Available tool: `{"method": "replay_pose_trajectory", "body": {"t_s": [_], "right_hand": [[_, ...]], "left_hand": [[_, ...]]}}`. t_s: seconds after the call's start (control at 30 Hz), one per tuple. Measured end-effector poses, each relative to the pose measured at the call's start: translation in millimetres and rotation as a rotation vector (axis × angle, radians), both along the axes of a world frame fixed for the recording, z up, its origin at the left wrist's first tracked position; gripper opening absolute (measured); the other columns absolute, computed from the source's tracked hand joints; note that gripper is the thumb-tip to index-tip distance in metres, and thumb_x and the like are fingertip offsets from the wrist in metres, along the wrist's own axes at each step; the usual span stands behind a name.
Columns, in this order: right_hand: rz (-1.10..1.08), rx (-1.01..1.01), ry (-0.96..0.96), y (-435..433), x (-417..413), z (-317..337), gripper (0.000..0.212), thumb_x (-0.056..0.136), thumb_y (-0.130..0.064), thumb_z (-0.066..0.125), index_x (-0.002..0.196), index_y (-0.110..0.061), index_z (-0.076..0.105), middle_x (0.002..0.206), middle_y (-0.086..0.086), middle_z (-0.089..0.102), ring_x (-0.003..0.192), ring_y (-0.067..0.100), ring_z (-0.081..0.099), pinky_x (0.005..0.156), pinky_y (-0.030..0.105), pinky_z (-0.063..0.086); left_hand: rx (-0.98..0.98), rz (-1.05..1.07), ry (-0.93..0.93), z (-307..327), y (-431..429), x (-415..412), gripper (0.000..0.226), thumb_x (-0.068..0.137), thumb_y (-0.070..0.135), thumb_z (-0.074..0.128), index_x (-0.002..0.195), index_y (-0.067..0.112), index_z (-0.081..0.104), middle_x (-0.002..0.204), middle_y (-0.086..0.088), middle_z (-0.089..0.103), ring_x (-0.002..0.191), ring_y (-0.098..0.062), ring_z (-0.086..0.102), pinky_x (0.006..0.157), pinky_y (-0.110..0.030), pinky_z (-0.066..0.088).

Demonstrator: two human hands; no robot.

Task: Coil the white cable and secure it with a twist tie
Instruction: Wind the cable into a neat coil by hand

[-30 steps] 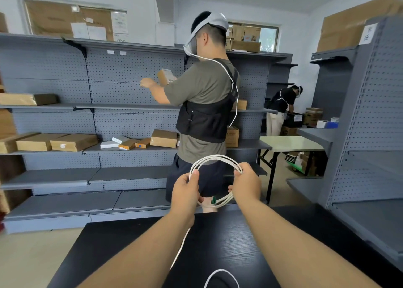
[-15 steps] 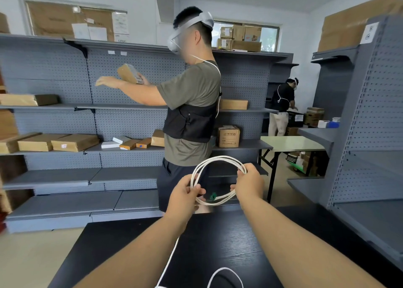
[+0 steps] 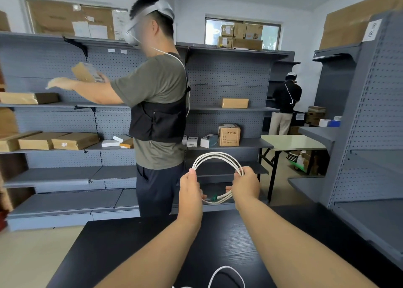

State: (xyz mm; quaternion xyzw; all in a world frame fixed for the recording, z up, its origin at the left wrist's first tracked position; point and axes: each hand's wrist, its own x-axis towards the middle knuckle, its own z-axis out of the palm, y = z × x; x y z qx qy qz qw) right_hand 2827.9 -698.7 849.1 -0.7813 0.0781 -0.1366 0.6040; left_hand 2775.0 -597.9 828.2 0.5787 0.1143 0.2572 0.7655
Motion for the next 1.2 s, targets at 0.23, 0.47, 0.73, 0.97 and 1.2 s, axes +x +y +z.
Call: {"method": "replay_pose_trajectory", "body": {"t_s": [0.23, 0.47, 0.73, 0.97, 1.2], "right_hand": [[-0.012, 0.001, 0.075, -7.2, 8.5, 0.2, 0.014, 0.097, -0.009, 0.041, 0.088, -0.011, 0.050, 0.086, 0.012, 0.056, 0.072, 0.033, 0.067, 0.063, 0.039, 0.059], [-0.005, 0.027, 0.087, -5.4, 9.6, -2.6, 0.015, 0.097, -0.007, 0.042, 0.085, -0.010, 0.052, 0.074, 0.007, 0.052, 0.055, 0.026, 0.063, 0.052, 0.033, 0.054], [0.022, 0.270, 0.081, 9.7, 6.4, -6.2, 0.022, 0.097, -0.009, 0.042, 0.077, -0.017, 0.050, 0.080, 0.011, 0.055, 0.056, 0.027, 0.065, 0.068, 0.047, 0.059], [0.080, 0.362, 0.075, 21.3, -1.3, -3.1, 0.023, 0.098, -0.012, 0.041, 0.078, -0.019, 0.049, 0.077, 0.010, 0.052, 0.061, 0.025, 0.063, 0.068, 0.040, 0.058], [0.207, 0.268, 0.116, 23.6, -10.4, -6.5, 0.010, 0.098, -0.011, 0.043, 0.092, -0.015, 0.050, 0.085, 0.009, 0.057, 0.069, 0.021, 0.065, 0.072, 0.038, 0.057]], "left_hand": [[0.243, -0.134, 0.103, 7.9, 0.2, 0.0, 0.064, 0.091, 0.027, 0.048, 0.146, 0.015, 0.019, 0.141, -0.018, 0.041, 0.116, -0.036, 0.051, 0.094, -0.036, 0.045], [0.566, -0.204, -0.037, -6.9, 0.1, -8.8, 0.127, 0.062, 0.033, 0.085, 0.148, 0.025, -0.009, 0.129, 0.018, 0.014, 0.123, 0.002, 0.022, 0.103, -0.018, 0.024], [0.407, 0.123, 0.036, -5.8, 18.5, -0.7, 0.018, 0.090, 0.015, 0.058, 0.108, 0.017, 0.057, 0.087, 0.003, 0.061, 0.083, -0.016, 0.057, 0.067, -0.023, 0.042], [0.073, 0.016, -0.079, -2.8, 27.9, 3.0, 0.016, 0.099, 0.019, 0.042, 0.093, 0.030, 0.052, 0.056, 0.007, 0.064, 0.062, -0.009, 0.066, 0.057, -0.024, 0.051], [0.082, 0.031, -0.057, 1.8, 37.3, 7.6, 0.024, 0.098, 0.040, 0.037, 0.091, 0.021, 0.050, 0.042, 0.012, 0.037, 0.038, -0.006, 0.042, 0.046, -0.027, 0.046]]}}
